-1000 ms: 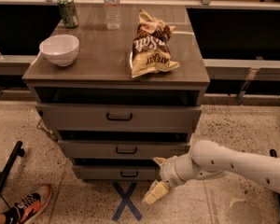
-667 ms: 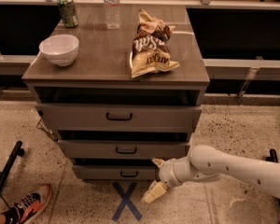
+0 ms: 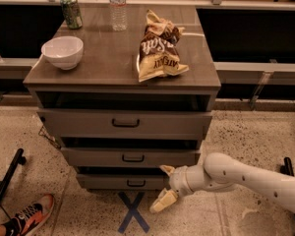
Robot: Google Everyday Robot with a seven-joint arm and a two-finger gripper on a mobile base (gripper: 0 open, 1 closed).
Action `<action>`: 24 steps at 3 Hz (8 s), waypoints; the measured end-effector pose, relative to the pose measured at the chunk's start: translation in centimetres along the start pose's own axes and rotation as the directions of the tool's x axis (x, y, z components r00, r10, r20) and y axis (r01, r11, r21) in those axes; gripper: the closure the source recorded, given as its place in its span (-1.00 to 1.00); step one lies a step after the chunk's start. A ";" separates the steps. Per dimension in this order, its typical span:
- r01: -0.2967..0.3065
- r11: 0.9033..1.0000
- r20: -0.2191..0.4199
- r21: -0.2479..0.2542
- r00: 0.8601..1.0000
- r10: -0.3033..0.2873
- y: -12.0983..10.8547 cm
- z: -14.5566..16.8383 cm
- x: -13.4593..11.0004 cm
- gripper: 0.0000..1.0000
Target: Open middle drawer
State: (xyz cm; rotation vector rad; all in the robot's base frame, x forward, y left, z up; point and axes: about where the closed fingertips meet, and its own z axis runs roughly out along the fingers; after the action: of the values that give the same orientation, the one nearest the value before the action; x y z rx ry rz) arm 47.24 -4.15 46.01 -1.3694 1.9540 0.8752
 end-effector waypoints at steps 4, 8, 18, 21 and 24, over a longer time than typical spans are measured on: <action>0.142 0.986 0.242 0.086 0.957 -0.159 -3.9 -2.9 -4.0 -1.00; 0.242 0.950 0.114 0.199 0.957 -0.268 -8.5 -0.4 -4.5 -1.00; 0.242 0.946 -0.070 0.215 0.970 -0.232 -12.8 -0.5 0.0 -0.22; 0.217 0.958 -0.078 0.186 0.976 -0.206 -10.4 -1.4 2.7 -0.22; 0.194 0.968 -0.092 0.161 0.979 -0.181 -7.8 -3.2 4.6 -0.20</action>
Offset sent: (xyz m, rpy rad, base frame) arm 0.0427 -0.0253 0.0481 0.2882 -0.2038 0.0009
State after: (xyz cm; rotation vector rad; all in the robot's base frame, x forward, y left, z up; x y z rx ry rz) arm 53.03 -11.22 43.01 -1.4764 1.8711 0.5626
